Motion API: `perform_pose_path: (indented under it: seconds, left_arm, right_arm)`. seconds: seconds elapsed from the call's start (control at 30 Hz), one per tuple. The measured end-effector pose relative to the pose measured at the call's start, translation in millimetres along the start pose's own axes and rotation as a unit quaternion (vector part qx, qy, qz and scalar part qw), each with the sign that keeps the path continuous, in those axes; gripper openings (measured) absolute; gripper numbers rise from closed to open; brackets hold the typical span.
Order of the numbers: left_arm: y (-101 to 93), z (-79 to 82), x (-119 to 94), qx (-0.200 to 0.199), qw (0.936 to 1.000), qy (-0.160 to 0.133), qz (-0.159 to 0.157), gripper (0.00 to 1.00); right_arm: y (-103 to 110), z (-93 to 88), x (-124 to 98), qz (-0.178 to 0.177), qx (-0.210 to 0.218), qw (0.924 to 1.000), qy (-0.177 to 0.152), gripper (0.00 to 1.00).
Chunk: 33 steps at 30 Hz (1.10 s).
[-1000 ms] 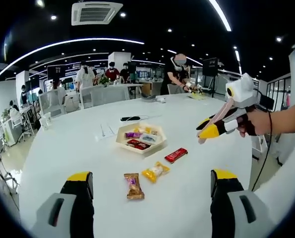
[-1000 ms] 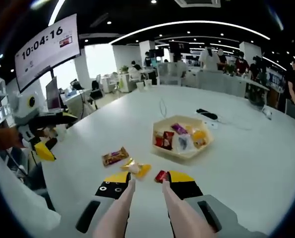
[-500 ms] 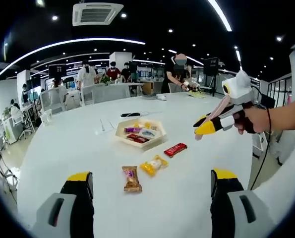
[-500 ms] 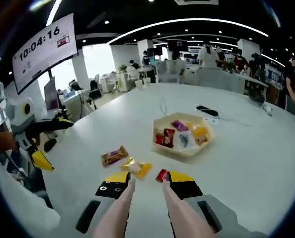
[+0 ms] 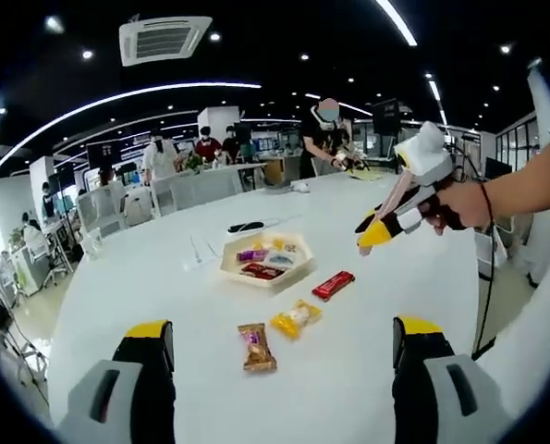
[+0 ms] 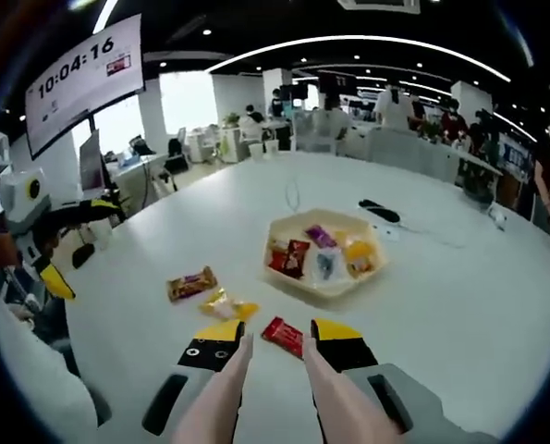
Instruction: Place the target food into the container with the food tongs after gripping and lifting it, then release it inside without dropping or visibly crushing the food.
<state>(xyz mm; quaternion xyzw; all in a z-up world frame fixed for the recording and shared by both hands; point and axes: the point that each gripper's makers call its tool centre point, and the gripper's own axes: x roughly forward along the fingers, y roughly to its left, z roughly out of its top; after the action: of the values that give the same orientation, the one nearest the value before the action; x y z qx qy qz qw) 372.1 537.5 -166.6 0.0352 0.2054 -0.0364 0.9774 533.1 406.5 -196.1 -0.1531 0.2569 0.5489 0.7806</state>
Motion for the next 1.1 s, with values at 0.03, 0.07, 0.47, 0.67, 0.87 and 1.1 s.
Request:
perform_pose_path:
  seconds: [0.03,0.07,0.47,0.67,0.87,1.1]
  left_arm:
    - [0.2,-2.0,0,0.001,1.0000,0.005,0.000,0.99]
    - [0.7,-3.9,-1,0.000,1.0000,0.008,0.001,0.99]
    - [-6.5,-13.0,-6,-0.030,0.9994,0.016,-0.001,1.00]
    - [-12.9,-13.1,-5,-0.051,0.9986,0.011,-0.009,1.00]
    - [-15.9,-18.6,-1,-0.064,0.9976,0.025,0.003,1.00]
    - [-14.3,-18.4,6,-0.071,0.9967,0.033,0.021,1.00]
  right_arm:
    - [-1,-0.8,2,0.001,-0.004,1.0000,0.002,0.28]
    - [-1,-1.6,4,0.006,-0.011,0.9999,0.005,0.28]
    - [-9,-18.6,37,0.060,-0.085,0.9926,0.063,0.28]
    - [-13,-26.2,49,0.097,-0.122,0.9849,0.075,0.27]
    - [-20,-36.0,61,0.117,-0.153,0.9765,0.096,0.27]
    - [-23,-39.3,72,0.145,-0.166,0.9696,0.106,0.28]
